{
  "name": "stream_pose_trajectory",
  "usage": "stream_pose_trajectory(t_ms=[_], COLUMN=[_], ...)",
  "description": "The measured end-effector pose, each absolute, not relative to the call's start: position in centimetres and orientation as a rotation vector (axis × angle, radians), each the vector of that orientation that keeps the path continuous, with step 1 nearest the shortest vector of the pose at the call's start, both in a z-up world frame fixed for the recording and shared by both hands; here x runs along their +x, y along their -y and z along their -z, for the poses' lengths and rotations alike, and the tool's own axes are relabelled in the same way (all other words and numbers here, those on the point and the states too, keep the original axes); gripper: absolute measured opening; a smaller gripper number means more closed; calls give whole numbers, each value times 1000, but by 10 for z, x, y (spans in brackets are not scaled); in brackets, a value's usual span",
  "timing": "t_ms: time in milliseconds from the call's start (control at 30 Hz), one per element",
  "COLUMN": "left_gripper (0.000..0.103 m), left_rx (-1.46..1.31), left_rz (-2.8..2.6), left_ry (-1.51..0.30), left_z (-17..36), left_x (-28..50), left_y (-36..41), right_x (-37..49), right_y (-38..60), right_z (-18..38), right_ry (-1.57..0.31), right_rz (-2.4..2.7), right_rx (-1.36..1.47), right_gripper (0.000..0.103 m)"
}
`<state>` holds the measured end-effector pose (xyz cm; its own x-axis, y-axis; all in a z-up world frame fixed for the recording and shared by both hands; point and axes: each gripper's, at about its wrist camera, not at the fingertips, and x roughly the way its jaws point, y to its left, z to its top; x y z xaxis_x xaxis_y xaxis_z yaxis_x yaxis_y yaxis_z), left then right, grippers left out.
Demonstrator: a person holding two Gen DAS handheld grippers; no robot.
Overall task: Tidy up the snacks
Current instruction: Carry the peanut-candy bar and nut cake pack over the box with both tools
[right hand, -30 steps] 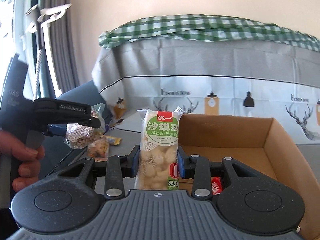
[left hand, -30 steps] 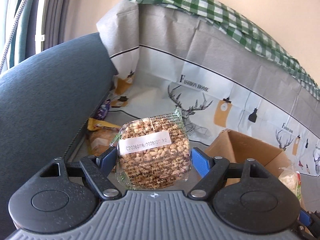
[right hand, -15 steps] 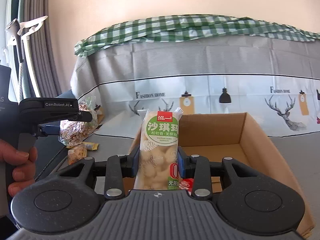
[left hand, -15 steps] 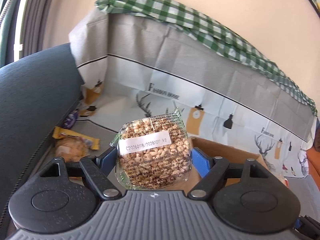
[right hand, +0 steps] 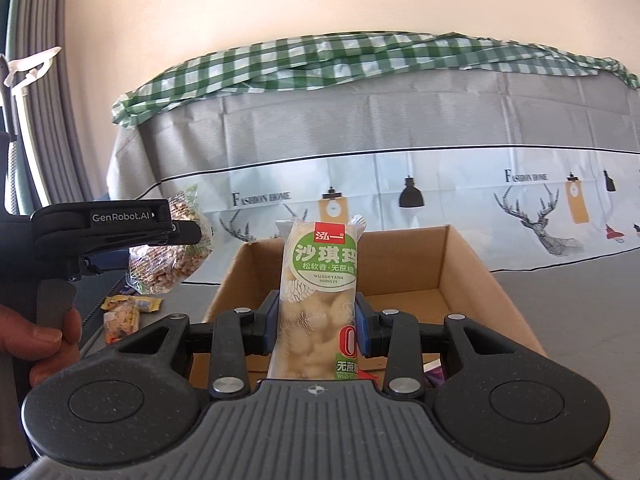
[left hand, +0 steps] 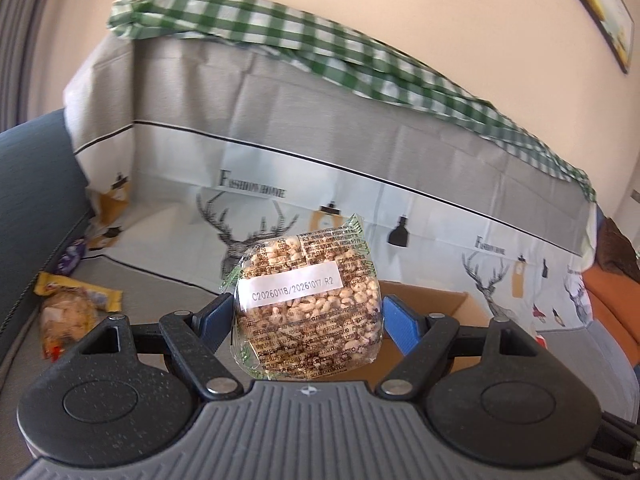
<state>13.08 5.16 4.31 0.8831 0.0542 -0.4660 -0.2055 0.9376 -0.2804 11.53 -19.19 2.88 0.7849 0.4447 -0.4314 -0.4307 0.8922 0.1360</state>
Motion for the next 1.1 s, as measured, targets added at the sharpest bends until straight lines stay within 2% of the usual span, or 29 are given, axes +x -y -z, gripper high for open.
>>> stream_pose_trajectory(t_ms=[400,1100], left_gripper=[84,84], left_rx=[-295,-311], left_rz=[-59,-30], left_ry=[-465,-451], left_z=[-40,-41], left_x=[139,137], left_y=[-25,-23], right_x=[124,124], right_y=[208,204], right_z=[-23,-21], right_ry=[-490,-491], right_rz=[-386,-366], right_rx=[45,39], right_gripper=[38,38])
